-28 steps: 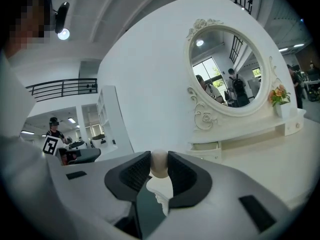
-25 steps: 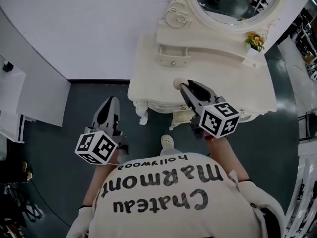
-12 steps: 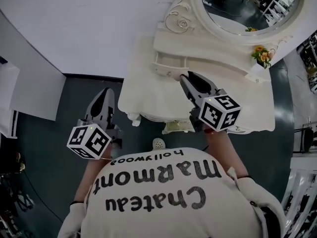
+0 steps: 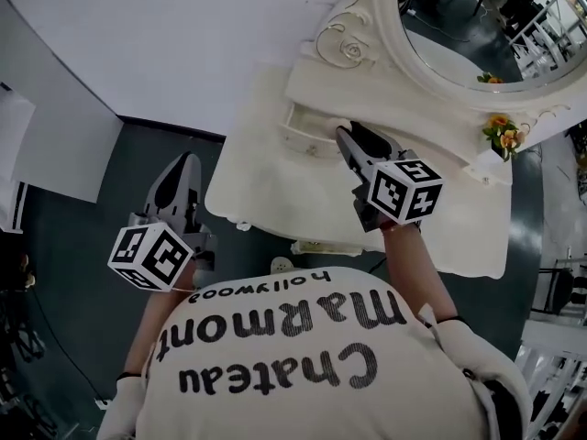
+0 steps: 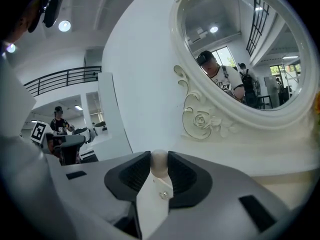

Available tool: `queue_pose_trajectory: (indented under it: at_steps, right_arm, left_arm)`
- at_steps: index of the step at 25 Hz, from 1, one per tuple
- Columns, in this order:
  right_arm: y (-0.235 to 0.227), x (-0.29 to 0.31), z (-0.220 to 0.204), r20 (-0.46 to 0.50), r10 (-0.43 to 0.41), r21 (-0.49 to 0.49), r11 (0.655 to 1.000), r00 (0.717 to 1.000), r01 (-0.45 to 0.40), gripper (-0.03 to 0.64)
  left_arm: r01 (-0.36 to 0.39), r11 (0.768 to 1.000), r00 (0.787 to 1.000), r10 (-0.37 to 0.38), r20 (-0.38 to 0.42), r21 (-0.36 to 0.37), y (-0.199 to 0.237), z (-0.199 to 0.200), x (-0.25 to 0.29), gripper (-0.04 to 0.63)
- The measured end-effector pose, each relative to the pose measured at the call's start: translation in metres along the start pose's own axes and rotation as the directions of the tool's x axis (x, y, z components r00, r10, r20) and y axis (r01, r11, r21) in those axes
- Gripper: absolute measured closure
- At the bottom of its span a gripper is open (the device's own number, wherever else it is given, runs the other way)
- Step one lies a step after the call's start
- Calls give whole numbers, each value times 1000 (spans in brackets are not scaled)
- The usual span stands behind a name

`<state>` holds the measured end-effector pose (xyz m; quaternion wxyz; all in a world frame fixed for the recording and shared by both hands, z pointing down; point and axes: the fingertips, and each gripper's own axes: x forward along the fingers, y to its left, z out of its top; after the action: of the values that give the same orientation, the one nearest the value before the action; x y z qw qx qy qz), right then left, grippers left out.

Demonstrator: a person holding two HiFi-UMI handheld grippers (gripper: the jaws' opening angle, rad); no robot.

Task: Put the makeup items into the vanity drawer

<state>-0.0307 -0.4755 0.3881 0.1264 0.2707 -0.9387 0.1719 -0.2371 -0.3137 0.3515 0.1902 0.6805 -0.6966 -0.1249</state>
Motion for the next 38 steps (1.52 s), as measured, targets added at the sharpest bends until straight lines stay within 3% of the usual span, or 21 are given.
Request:
queue_pose_trajectory:
  at_steps: [10, 15, 30, 38]
  right_arm:
    - [-31, 39, -25, -103, 0, -32, 999, 995, -4, 488]
    - [-34, 52, -33, -151, 12, -40, 999, 988, -18, 486]
    - [-32, 72, -54, -256, 19, -67, 997, 967, -37, 485]
    - [-35, 72, -56, -279, -32, -72, 997, 960, 12, 482]
  left_arm:
    - [-113, 993, 994, 113, -8, -38, 26, 1, -3, 587]
    - [-138, 990, 990, 139, 14, -8, 29, 13, -3, 587]
    - [-164, 986, 986, 165, 12, -32, 49, 3, -10, 586]
    - [-88, 995, 996, 88, 4, -36, 55, 9, 18, 586]
